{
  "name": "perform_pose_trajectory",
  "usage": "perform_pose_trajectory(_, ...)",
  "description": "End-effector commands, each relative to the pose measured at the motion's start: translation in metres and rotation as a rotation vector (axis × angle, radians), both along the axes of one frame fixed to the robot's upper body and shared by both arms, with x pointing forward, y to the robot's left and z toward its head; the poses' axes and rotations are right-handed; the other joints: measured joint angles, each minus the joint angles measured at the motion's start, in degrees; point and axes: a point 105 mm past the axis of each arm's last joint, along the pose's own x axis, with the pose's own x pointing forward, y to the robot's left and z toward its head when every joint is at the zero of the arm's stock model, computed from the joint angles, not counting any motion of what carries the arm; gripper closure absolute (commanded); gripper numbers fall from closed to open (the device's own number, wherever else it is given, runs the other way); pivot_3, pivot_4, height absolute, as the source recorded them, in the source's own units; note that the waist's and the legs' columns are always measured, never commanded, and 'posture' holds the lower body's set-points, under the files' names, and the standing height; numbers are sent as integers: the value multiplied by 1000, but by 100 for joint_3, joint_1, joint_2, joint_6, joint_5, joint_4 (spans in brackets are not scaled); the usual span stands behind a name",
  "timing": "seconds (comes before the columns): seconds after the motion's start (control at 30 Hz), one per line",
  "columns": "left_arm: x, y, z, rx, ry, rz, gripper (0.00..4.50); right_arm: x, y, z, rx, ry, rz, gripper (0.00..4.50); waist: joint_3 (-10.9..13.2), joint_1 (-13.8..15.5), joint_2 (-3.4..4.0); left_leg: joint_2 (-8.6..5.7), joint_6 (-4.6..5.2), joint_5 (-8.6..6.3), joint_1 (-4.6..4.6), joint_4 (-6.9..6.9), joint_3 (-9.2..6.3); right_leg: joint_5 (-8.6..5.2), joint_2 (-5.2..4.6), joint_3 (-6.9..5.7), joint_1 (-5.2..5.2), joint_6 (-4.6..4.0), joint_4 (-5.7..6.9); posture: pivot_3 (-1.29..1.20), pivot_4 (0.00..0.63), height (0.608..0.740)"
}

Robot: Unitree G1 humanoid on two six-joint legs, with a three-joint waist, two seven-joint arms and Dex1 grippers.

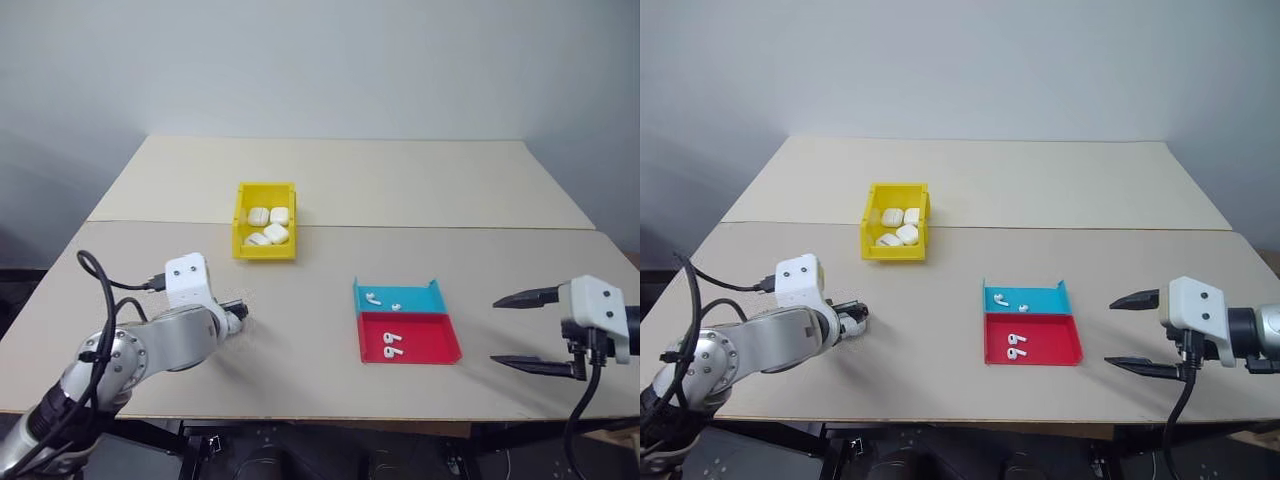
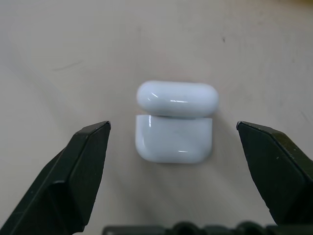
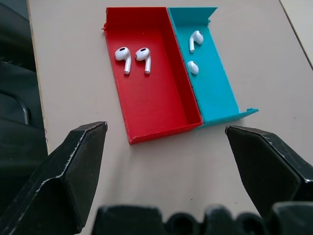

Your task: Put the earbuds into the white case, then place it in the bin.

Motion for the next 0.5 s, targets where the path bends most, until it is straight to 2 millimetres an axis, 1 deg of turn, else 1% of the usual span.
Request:
perform_pose_trajectory(0.03, 1, -2, 2, 7, -7, -5, 0, -1, 1, 11, 9, -46, -2, 15, 0, 0, 0, 0, 0, 0, 0, 0, 0, 0, 0, 0, 0, 0, 0, 0, 150, 740)
perform_pose_trajectory(0.3, 1, 2, -8, 45, 10, 10, 0, 1, 0, 10, 9, -44, -13, 15, 0, 3, -1, 0, 1, 0, 0, 0, 0, 0, 0, 0, 0, -1, 0, 0, 150, 740)
perform_pose_trajectory(0.4, 2, 1, -9, 29, 13, 14, 0, 0, 0, 9, 9, -45, -15, 15, 0, 3, -1, 0, 1, 0, -1, 0, -1, 0, 0, 0, 0, -1, -1, 0, 150, 740)
perform_pose_trajectory(0.5, 3, 4, -11, 36, 12, 26, 0, 0, 0, 7, 8, -43, -18, 15, 0, 2, -1, 0, 1, 0, -1, 0, -1, 0, 0, 0, 0, -1, -1, 0, 150, 740)
